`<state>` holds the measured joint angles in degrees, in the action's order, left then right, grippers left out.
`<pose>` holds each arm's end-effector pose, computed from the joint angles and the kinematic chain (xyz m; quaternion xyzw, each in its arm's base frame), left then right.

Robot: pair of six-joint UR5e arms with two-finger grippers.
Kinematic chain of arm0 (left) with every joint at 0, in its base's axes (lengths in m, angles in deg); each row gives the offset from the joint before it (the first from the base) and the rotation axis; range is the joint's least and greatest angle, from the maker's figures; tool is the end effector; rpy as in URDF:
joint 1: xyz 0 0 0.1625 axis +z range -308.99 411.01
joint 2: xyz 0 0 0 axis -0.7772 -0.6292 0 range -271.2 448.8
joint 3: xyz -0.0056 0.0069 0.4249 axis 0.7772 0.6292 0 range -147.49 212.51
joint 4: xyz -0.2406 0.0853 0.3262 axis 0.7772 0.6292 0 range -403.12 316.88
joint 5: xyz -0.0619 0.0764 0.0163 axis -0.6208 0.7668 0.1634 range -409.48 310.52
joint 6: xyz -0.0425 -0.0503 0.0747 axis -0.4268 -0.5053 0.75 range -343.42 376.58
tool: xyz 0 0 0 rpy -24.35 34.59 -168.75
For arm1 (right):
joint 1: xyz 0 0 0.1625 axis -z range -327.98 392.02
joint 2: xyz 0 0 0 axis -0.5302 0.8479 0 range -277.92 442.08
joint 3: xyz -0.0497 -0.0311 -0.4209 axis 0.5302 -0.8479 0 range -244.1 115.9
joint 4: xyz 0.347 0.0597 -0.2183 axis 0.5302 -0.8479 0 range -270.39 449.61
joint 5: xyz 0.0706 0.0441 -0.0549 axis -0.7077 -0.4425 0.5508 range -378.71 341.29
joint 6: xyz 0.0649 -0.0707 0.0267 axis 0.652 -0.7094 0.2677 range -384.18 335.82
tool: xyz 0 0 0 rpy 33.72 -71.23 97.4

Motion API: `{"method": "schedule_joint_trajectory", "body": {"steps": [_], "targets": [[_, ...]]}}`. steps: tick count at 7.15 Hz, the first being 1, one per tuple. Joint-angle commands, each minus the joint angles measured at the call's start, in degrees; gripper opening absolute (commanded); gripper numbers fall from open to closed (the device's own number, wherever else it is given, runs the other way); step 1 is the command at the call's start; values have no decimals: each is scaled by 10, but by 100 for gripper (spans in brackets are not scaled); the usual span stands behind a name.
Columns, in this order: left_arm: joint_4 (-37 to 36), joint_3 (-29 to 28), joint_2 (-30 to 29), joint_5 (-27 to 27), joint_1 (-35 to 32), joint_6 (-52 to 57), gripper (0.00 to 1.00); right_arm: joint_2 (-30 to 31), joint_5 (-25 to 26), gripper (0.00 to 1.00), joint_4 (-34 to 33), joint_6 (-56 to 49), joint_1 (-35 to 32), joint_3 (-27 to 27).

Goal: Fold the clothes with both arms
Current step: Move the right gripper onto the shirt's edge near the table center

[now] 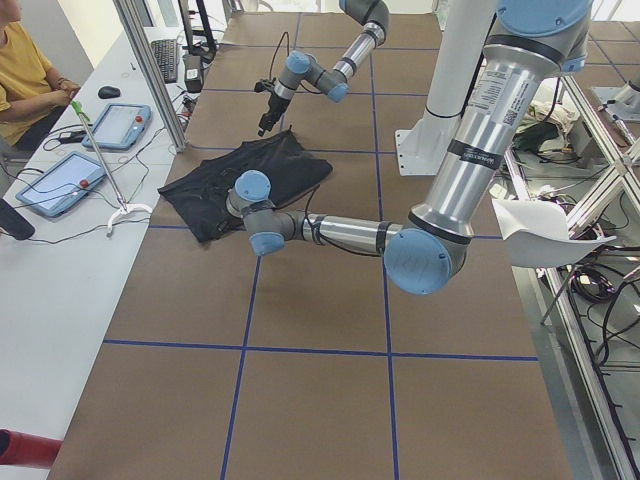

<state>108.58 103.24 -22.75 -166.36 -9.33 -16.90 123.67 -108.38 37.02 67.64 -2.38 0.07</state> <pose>0.2555 -0.6273 0.4916 0.3358 0.4377 0.0956 0.8286 -0.5976 -0.5716 0.2575 0.1426 -0.4793 0.2705 0.8226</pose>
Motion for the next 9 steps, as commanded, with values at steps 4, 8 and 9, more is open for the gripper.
{"method": "schedule_joint_trajectory", "body": {"steps": [4,8,9], "targets": [[0,-2,0,0,0,0,100,-13,9,46,3,-10,3,-25],[0,-2,0,1,0,0,100,-11,11,52,1,-63,5,-22],[0,-3,0,1,1,0,100,-9,11,70,-2,-102,3,-22]]}}
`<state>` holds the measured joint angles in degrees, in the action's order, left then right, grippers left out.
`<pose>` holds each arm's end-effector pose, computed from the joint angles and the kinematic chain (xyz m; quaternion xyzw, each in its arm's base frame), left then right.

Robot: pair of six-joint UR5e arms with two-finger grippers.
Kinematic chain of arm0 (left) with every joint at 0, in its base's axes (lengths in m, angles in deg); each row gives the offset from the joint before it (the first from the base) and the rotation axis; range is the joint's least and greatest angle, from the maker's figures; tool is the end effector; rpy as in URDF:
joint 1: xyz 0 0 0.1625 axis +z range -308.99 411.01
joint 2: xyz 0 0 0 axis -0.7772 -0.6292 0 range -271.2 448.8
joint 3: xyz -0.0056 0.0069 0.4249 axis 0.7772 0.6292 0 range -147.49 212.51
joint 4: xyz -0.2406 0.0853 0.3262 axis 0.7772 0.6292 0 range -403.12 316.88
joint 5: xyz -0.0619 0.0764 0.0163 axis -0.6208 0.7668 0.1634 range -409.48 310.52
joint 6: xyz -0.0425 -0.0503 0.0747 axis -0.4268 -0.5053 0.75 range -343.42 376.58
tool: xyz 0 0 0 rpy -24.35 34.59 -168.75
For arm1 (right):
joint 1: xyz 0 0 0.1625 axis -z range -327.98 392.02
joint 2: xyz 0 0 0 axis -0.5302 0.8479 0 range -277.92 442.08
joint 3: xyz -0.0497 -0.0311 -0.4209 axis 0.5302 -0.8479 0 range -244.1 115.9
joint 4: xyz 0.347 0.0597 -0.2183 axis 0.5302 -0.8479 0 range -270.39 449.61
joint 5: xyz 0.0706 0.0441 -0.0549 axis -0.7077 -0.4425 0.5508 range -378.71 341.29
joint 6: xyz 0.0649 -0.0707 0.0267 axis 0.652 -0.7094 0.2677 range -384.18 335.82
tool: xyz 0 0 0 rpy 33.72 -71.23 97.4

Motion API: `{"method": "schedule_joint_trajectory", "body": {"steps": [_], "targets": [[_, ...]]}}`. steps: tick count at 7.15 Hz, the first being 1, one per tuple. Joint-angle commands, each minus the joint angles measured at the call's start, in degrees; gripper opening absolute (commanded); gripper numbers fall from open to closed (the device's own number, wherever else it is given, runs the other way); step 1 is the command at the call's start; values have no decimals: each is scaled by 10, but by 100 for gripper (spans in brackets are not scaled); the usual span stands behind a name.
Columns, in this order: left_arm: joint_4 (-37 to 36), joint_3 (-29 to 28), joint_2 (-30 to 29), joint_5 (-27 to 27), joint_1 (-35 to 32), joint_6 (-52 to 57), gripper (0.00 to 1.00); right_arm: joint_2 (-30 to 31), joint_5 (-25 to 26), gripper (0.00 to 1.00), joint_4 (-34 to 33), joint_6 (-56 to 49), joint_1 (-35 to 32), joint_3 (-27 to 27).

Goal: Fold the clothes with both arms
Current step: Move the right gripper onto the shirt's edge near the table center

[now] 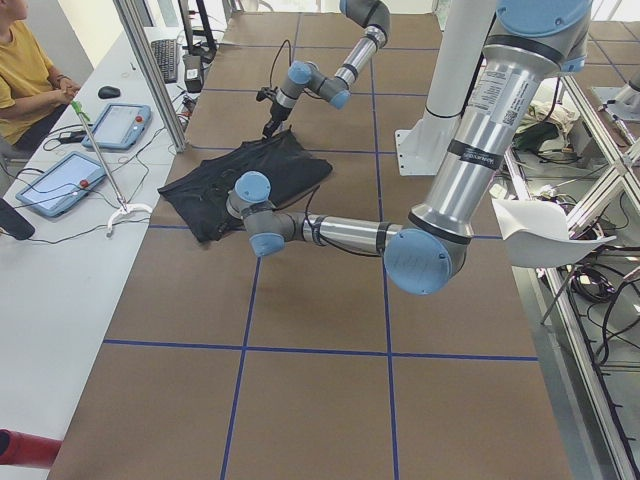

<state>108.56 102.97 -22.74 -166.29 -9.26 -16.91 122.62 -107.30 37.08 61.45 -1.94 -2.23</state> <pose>0.2564 -0.6273 0.4942 0.3338 0.4367 0.0951 0.8300 -0.6084 -0.5735 0.2624 0.1712 -0.4603 0.2283 0.8407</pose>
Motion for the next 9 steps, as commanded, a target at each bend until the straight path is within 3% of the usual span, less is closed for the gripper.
{"method": "schedule_joint_trajectory", "body": {"steps": [1,3,4,5,7,9], "targets": [[-1,-1,-1,0,1,0,100,4,0,75,-3,-50,-1,1],[0,-1,0,0,1,0,100,9,0,73,-4,-49,-1,1],[0,-1,0,0,1,0,100,7,0,56,-3,-44,-1,1],[0,-1,0,0,1,0,100,6,0,45,-3,-43,-1,1],[0,-1,0,0,1,0,100,3,0,9,-3,-33,-1,1],[0,-2,0,0,1,0,100,5,0,4,-3,-35,-1,3]]}}
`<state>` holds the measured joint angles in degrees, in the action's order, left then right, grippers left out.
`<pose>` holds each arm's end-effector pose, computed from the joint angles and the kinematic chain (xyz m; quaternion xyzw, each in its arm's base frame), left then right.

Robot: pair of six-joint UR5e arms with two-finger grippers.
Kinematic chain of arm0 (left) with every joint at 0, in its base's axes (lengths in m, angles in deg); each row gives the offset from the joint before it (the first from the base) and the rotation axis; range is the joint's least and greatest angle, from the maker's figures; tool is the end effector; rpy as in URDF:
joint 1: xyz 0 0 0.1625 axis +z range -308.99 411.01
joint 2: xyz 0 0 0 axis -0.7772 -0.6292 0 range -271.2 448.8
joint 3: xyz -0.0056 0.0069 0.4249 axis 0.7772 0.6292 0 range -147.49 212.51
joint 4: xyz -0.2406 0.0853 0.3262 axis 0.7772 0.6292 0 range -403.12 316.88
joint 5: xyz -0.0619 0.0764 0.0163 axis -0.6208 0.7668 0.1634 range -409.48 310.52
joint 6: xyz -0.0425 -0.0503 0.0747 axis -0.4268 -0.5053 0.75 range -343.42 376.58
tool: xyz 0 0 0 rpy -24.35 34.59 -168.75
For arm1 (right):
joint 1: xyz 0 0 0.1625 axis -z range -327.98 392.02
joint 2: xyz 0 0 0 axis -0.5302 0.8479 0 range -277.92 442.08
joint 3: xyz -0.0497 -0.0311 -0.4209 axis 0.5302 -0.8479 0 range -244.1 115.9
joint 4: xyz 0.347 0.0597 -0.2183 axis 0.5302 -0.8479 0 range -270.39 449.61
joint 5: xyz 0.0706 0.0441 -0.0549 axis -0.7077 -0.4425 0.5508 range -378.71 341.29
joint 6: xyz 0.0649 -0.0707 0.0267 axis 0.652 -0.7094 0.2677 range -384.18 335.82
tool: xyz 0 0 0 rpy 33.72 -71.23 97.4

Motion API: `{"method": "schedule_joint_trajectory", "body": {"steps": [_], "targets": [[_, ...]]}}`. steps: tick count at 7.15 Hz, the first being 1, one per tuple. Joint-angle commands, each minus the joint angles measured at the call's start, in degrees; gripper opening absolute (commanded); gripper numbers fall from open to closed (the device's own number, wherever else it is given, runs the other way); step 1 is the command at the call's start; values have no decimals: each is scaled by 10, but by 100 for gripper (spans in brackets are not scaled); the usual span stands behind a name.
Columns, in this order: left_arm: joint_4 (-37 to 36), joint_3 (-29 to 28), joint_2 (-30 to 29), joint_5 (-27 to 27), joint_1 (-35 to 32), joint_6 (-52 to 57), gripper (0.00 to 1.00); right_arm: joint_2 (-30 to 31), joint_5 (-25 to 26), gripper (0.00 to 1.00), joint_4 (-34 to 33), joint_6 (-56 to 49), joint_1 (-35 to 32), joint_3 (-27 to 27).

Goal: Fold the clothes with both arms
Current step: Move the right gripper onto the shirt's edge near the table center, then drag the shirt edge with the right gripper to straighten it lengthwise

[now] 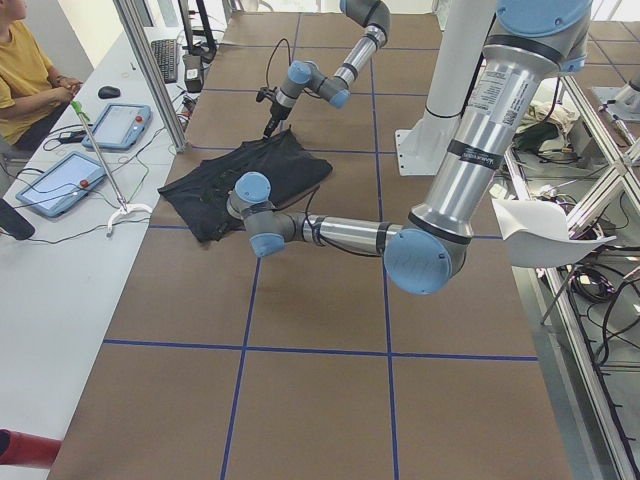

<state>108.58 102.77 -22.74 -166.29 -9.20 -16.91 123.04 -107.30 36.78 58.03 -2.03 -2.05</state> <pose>0.2571 -0.6272 0.4960 0.3324 0.4363 0.0952 0.8307 -0.6066 -0.5739 0.2676 0.1838 -0.4510 0.2042 0.8492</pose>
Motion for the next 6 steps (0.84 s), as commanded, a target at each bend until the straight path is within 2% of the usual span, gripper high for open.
{"method": "schedule_joint_trajectory", "body": {"steps": [1,4,6], "targets": [[0,1,0,0,0,0,100,3,0,0,0,-4,0,4],[0,0,0,0,0,0,100,19,-4,0,-3,-6,0,34],[3,1,0,-1,0,-4,100,103,-8,0,-14,-8,13,144]]}}
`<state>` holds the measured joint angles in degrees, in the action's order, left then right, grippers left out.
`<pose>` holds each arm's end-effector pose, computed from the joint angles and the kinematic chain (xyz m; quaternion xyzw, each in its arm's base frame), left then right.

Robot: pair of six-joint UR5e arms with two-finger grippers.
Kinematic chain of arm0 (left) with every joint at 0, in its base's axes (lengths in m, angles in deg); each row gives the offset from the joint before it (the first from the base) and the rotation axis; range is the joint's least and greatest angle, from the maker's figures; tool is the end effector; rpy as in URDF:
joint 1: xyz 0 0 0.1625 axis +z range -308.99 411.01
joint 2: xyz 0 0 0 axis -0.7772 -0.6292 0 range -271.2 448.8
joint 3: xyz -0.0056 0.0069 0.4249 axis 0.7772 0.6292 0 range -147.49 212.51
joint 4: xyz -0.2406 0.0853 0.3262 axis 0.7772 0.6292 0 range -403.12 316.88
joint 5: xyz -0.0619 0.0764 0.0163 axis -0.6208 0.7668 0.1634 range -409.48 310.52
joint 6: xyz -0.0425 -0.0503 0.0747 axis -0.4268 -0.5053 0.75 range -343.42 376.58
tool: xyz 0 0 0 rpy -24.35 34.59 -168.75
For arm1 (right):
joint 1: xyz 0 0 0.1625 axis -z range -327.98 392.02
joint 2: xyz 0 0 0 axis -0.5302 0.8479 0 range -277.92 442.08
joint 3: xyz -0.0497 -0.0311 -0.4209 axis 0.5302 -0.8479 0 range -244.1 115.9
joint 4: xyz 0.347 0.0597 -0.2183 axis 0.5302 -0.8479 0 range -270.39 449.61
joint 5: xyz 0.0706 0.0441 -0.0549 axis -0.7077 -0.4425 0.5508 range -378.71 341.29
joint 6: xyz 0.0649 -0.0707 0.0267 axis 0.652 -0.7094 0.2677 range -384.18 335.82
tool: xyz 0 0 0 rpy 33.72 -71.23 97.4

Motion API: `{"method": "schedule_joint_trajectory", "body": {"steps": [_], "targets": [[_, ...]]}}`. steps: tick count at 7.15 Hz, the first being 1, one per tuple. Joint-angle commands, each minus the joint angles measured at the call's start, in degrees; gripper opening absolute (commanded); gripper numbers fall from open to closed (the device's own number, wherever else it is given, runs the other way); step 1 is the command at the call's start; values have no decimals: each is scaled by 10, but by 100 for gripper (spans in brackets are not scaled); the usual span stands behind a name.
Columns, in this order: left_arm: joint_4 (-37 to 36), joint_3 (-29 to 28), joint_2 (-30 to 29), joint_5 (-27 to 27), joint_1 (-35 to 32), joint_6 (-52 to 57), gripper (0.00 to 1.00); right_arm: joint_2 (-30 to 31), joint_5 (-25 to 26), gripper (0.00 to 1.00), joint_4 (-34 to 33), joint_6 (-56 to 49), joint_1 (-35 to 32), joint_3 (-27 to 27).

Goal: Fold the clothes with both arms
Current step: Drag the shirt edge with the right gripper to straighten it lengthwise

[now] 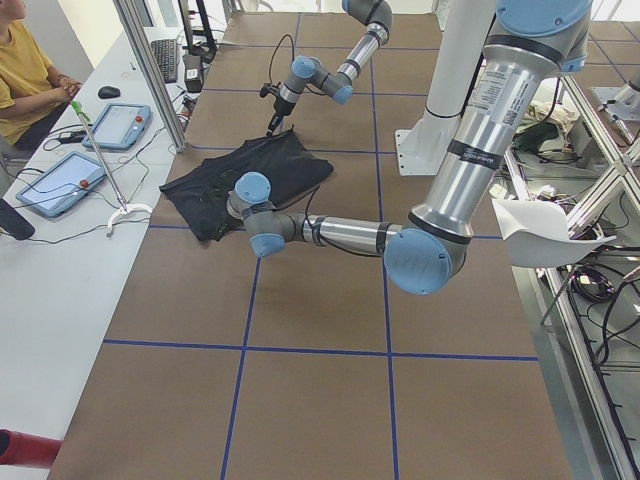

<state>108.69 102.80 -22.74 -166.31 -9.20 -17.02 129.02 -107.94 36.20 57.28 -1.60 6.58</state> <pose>0.2571 -0.6270 0.4955 0.3328 0.4372 0.0948 0.8301 -0.5791 -0.5468 0.2778 0.1861 -0.4669 0.1910 0.8431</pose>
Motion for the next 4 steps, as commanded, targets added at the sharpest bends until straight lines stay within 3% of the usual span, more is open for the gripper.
{"method": "schedule_joint_trajectory", "body": {"steps": [1,3,4], "targets": [[2,0,-1,0,0,-8,100,79,6,0,-32,1,32,119],[3,0,-1,0,1,-9,100,131,55,0,-100,13,105,246],[3,0,-1,0,1,-9,100,131,79,0,-140,49,136,277]]}}
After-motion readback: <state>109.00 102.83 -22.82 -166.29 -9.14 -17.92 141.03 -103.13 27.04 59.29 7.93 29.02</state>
